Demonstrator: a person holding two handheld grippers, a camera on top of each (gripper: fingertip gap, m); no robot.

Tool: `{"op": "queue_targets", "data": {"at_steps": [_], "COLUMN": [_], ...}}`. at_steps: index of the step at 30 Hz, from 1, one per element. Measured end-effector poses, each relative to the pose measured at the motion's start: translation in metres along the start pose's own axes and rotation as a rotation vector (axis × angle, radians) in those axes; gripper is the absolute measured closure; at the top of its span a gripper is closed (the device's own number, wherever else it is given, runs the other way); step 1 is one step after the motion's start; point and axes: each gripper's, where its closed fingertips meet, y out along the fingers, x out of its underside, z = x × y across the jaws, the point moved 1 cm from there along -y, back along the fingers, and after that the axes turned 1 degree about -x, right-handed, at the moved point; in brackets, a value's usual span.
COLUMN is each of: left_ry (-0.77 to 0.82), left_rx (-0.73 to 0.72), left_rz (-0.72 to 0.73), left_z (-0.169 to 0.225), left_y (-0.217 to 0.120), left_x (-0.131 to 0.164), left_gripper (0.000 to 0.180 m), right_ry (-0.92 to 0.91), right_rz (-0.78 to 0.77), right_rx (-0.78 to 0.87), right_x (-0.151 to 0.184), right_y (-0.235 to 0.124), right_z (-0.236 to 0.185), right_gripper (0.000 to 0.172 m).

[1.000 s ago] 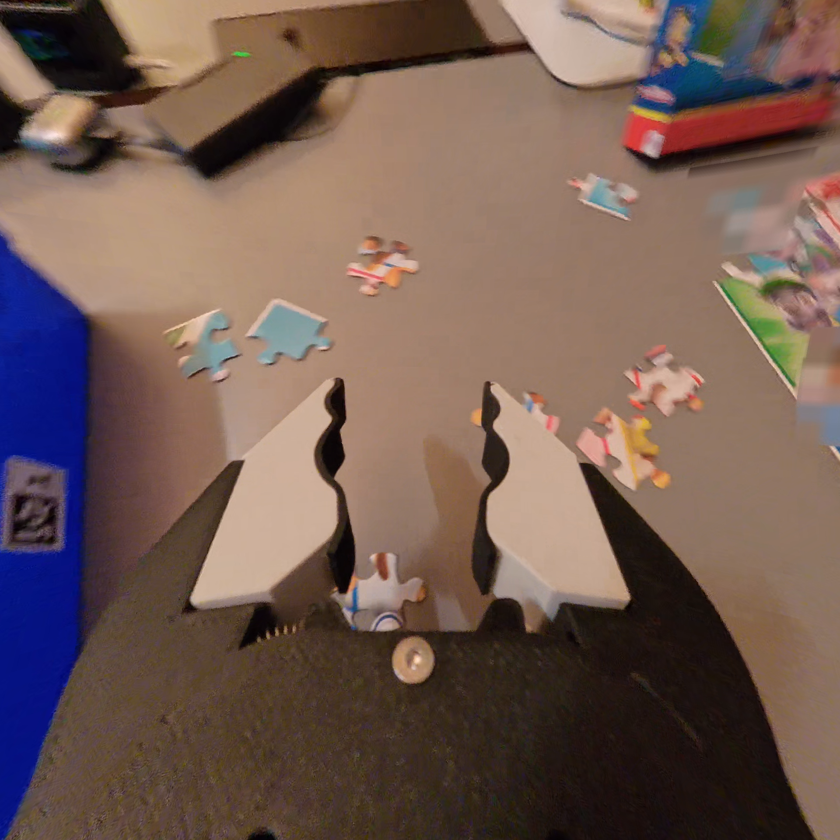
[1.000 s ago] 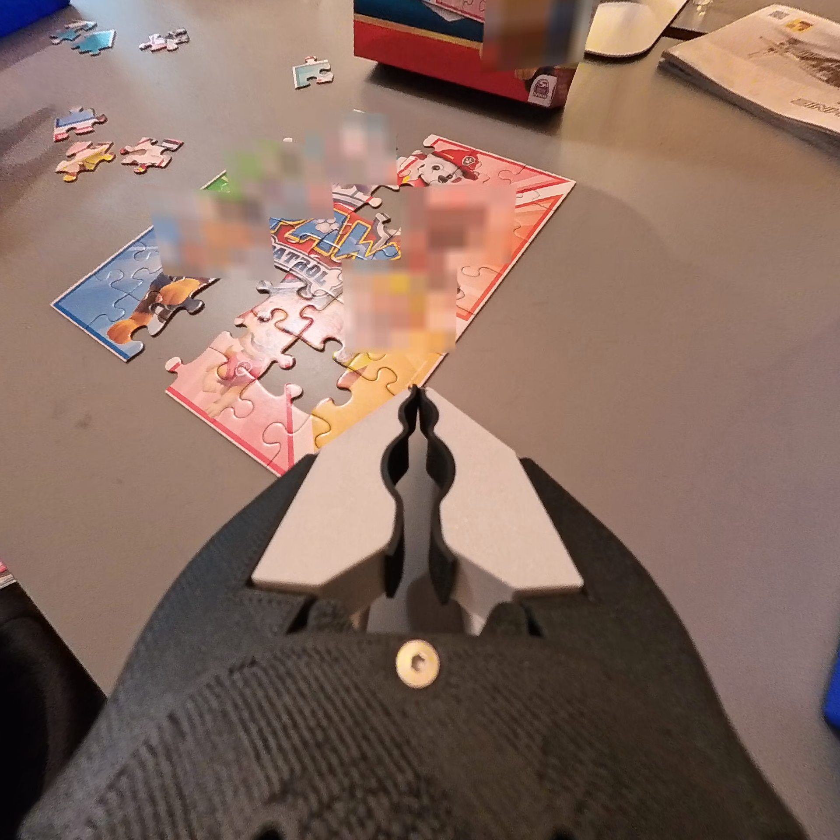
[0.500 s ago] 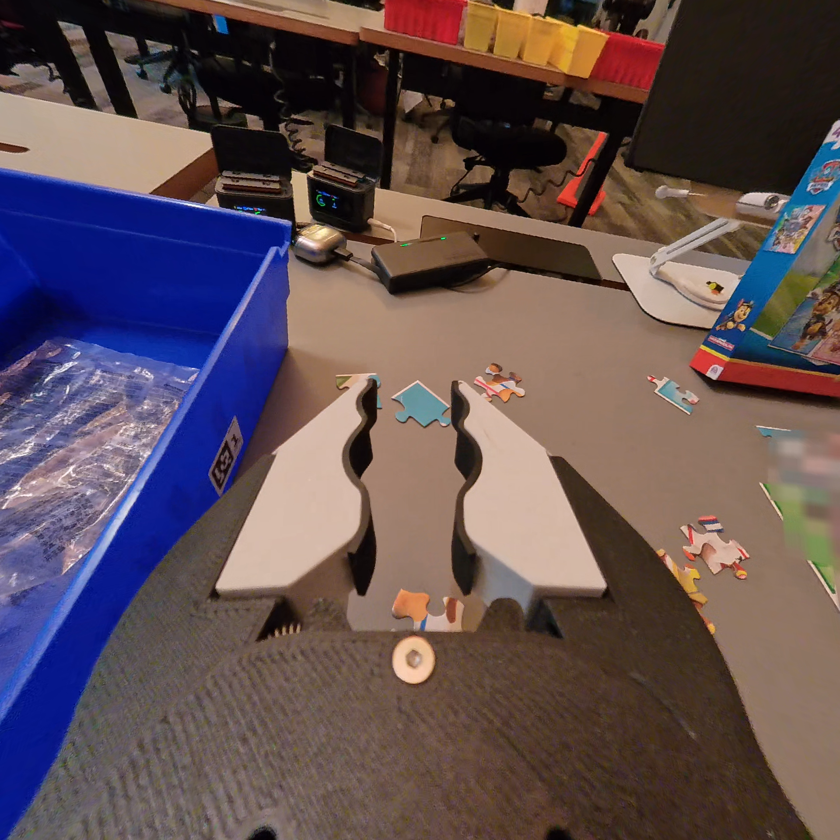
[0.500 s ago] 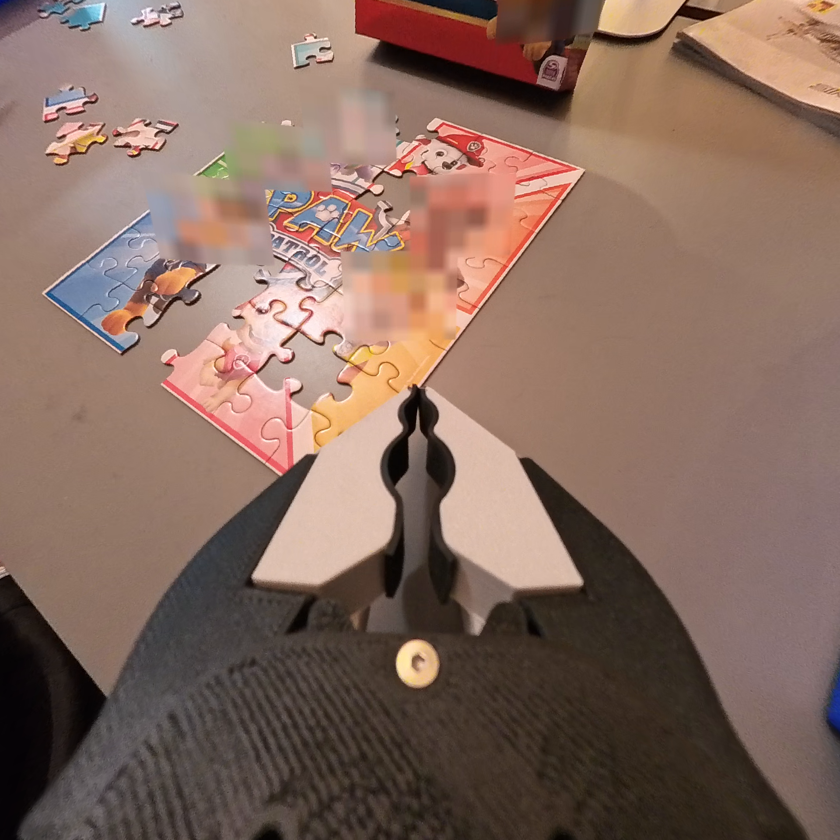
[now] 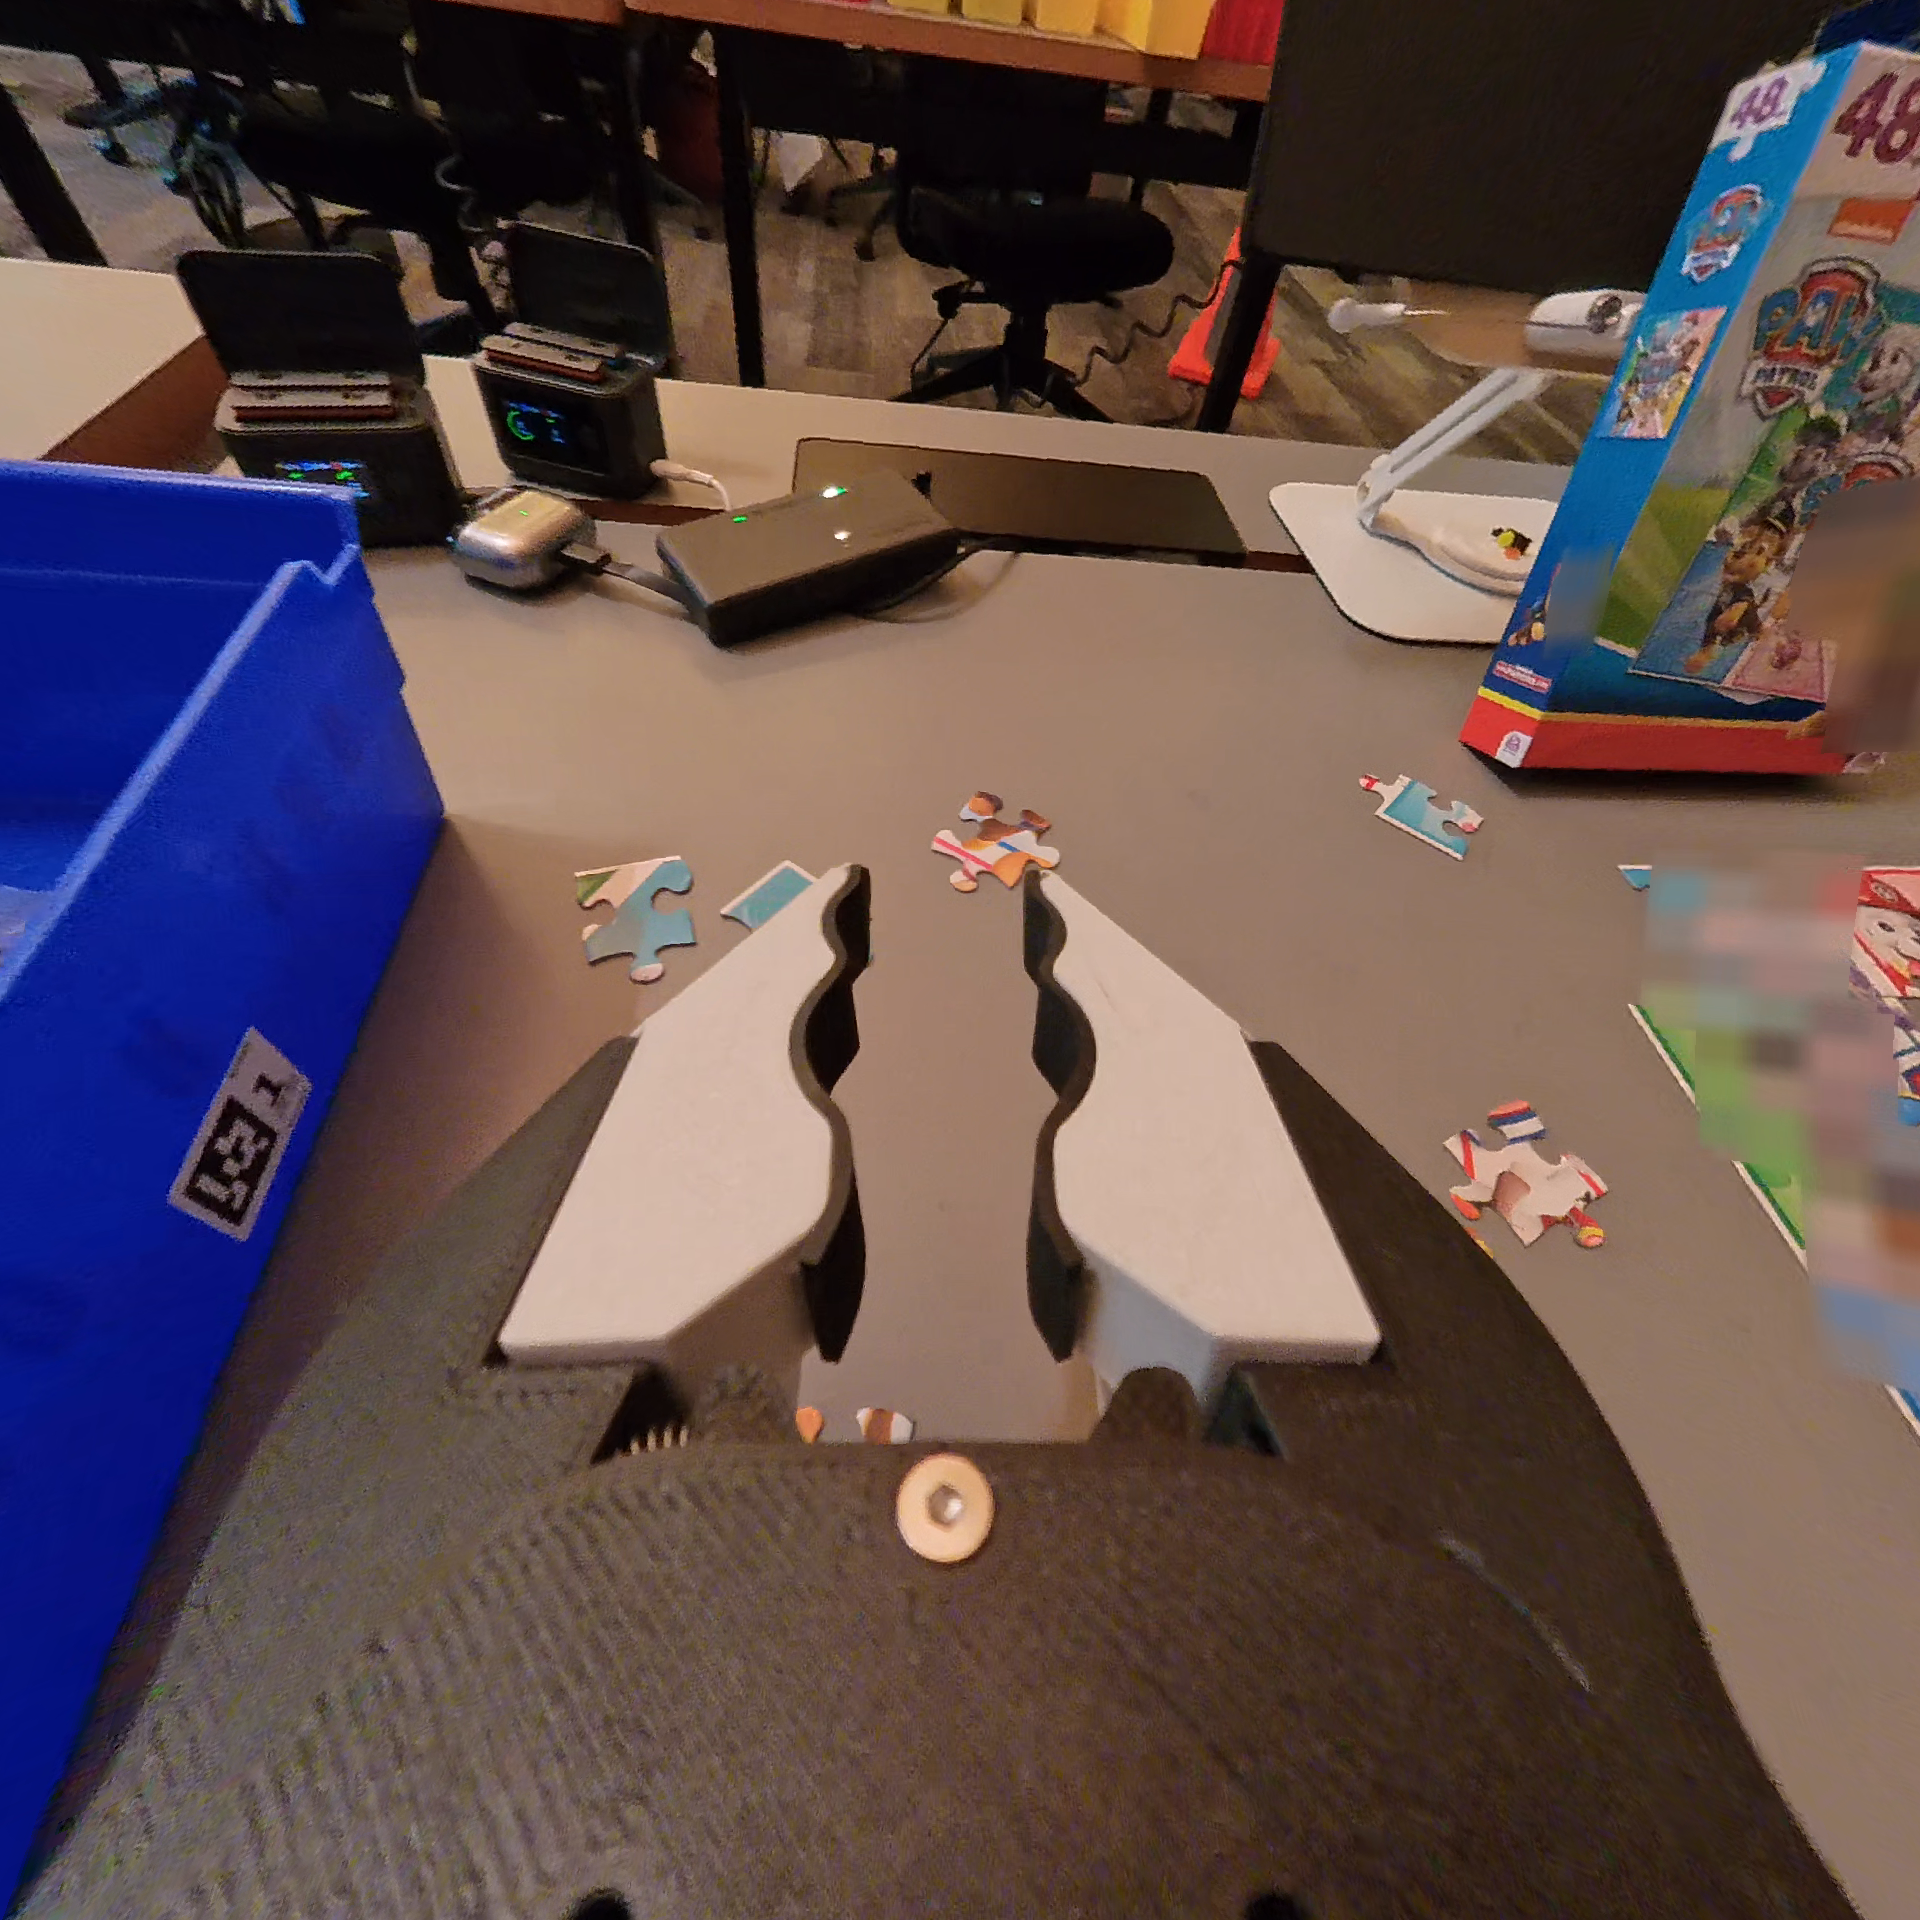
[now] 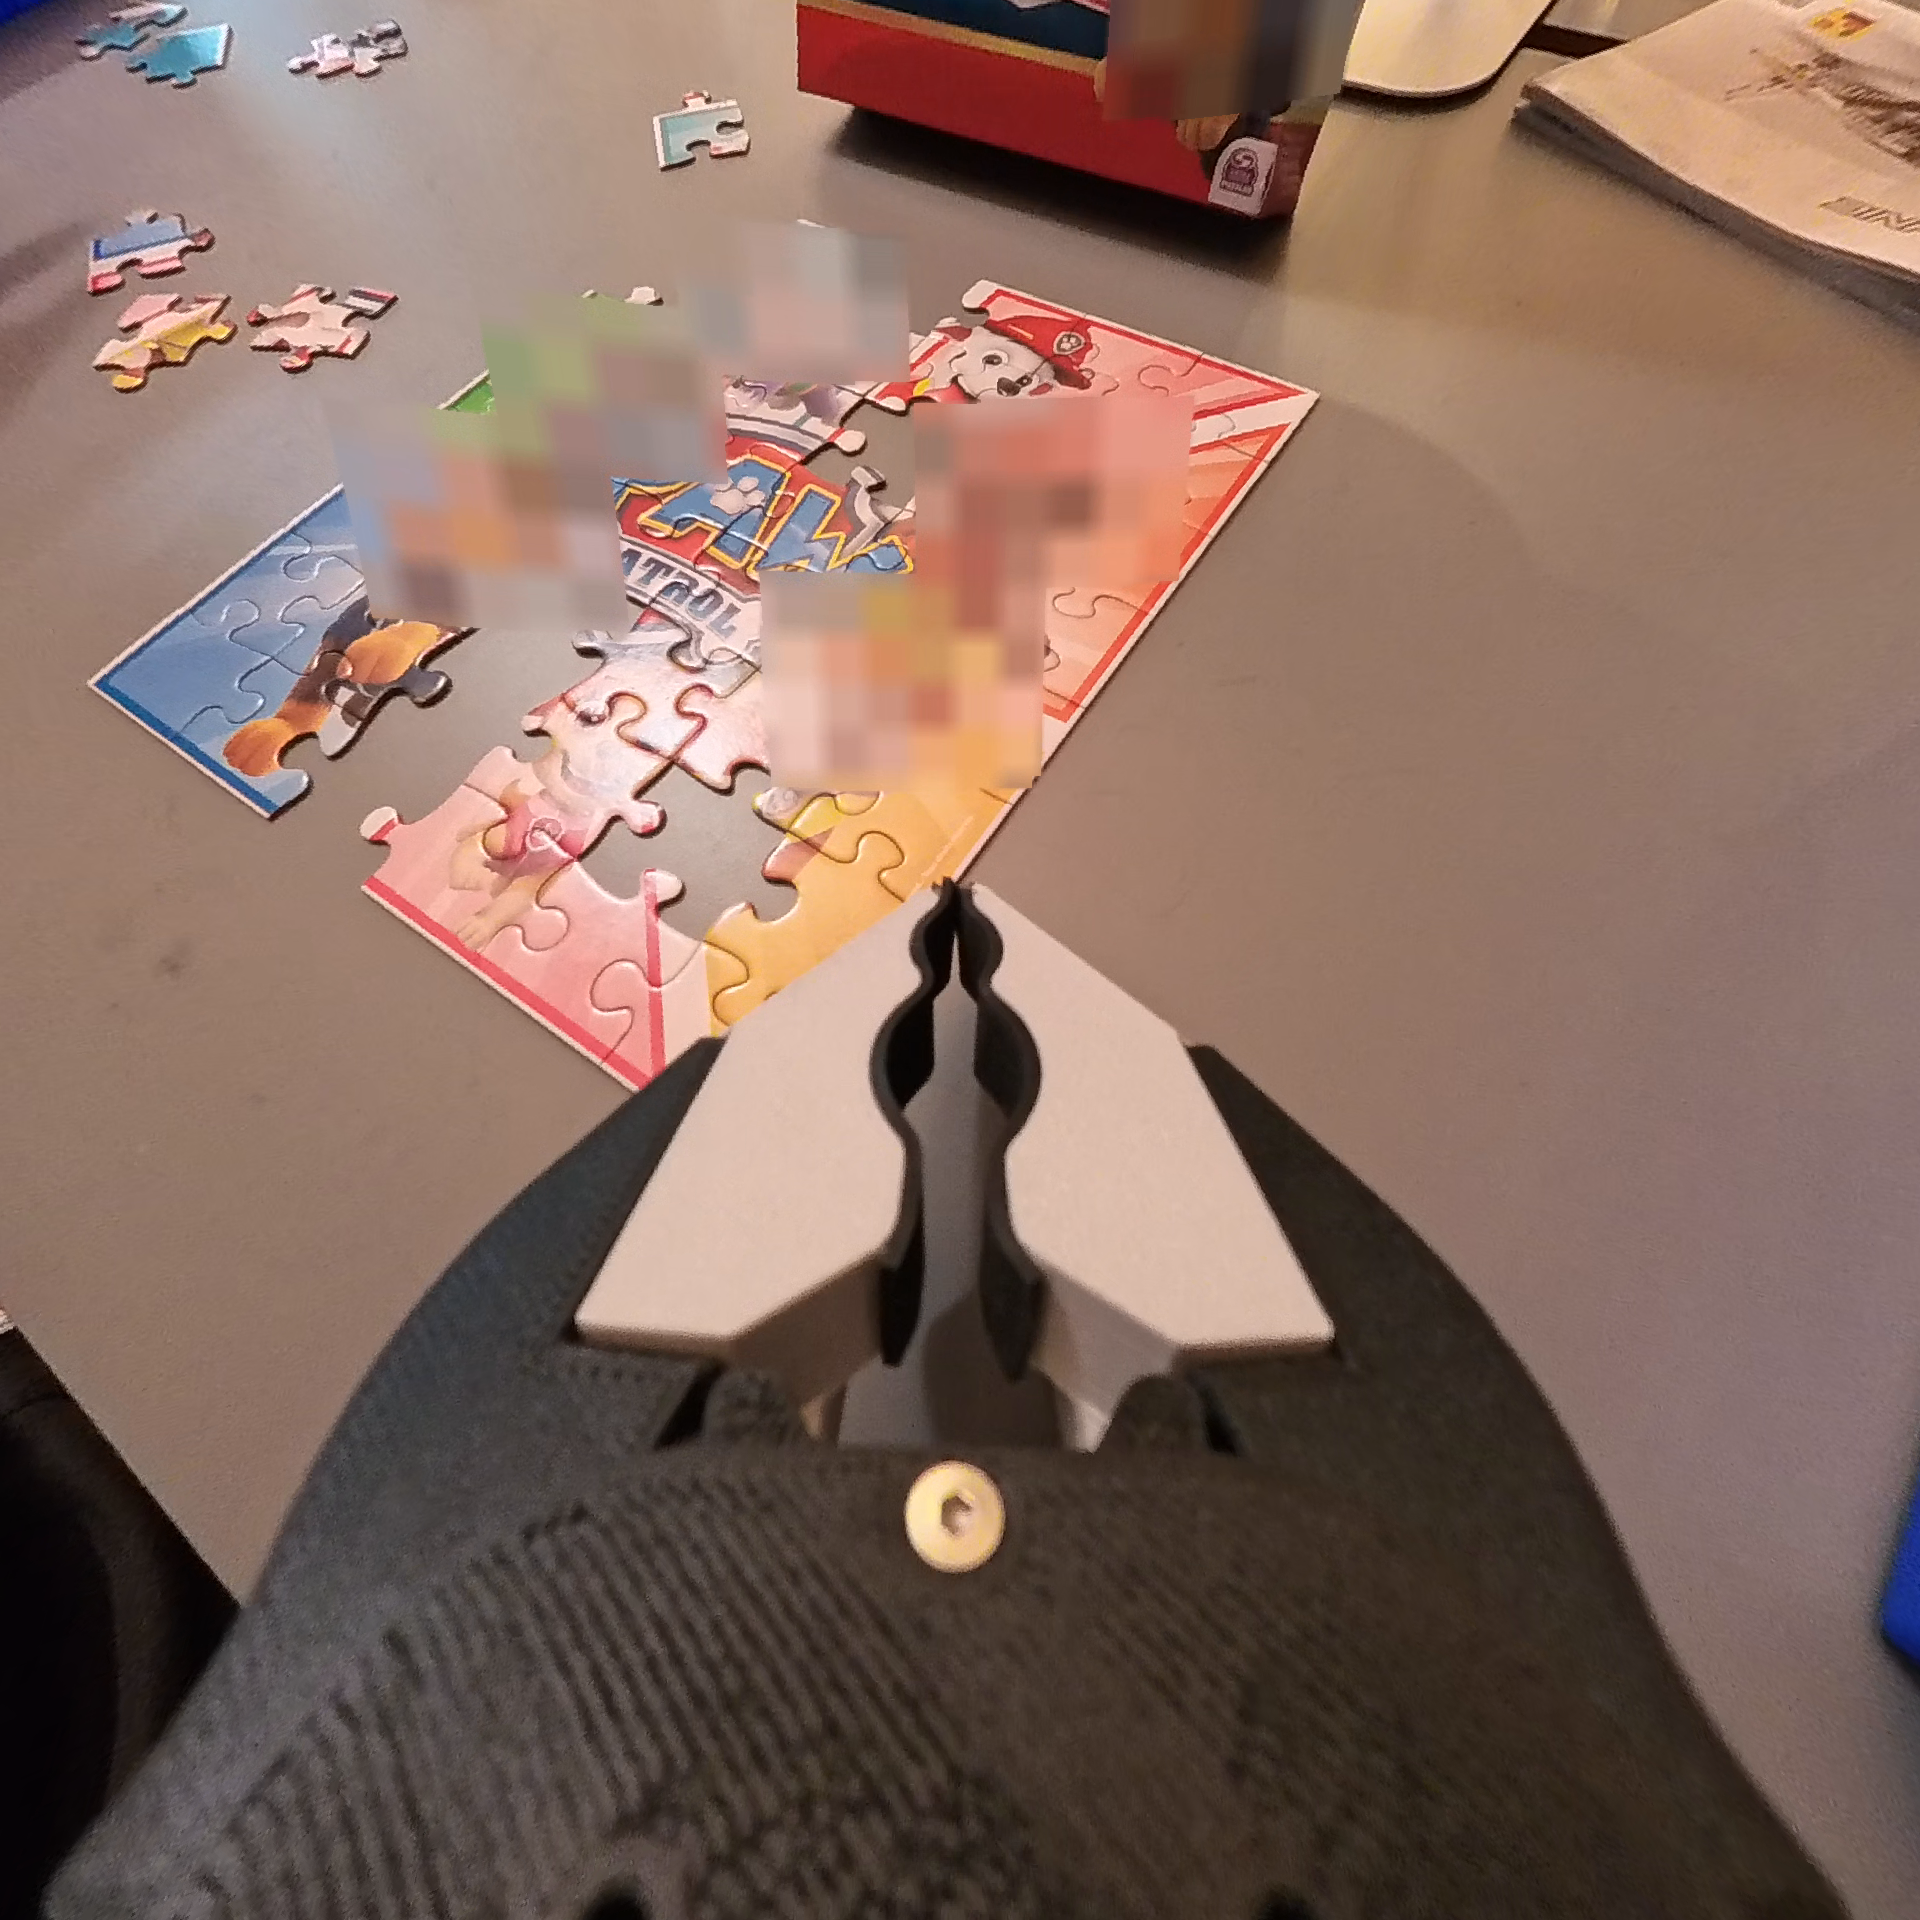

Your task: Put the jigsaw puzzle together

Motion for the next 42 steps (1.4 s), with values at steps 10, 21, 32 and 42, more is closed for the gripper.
{"op": "queue_targets", "data": {"at_steps": [10, 21, 32, 42], "left_ry": [0.147, 0.231, 0.376, 0.404], "left_rx": [0.298, 0.628, 0.52, 0.547], "left_rz": [-0.146, -0.317, -0.47, -0.446], "left_z": [0.067, 0.153, 0.167, 0.171], "left_y": [0.011, 0.01, 0.031, 0.026], "left_x": [0.027, 0.069, 0.111, 0.105], "left_gripper": [0.145, 0.129, 0.118, 0.17], "right_ry": [0.0, -0.005, -0.009, -0.014], "right_rz": [-0.006, -0.006, -0.003, -0.005], "right_rx": [-0.002, -0.003, -0.007, -0.006], "right_x": [0.001, 0.001, 0.0, 0.001], "right_y": [0.001, 0.001, 0.0, 0.0], "right_z": [0.0, -0.001, -0.002, -0.002], "right_gripper": [0.172, 0.172, 0.172, 0.172]}}
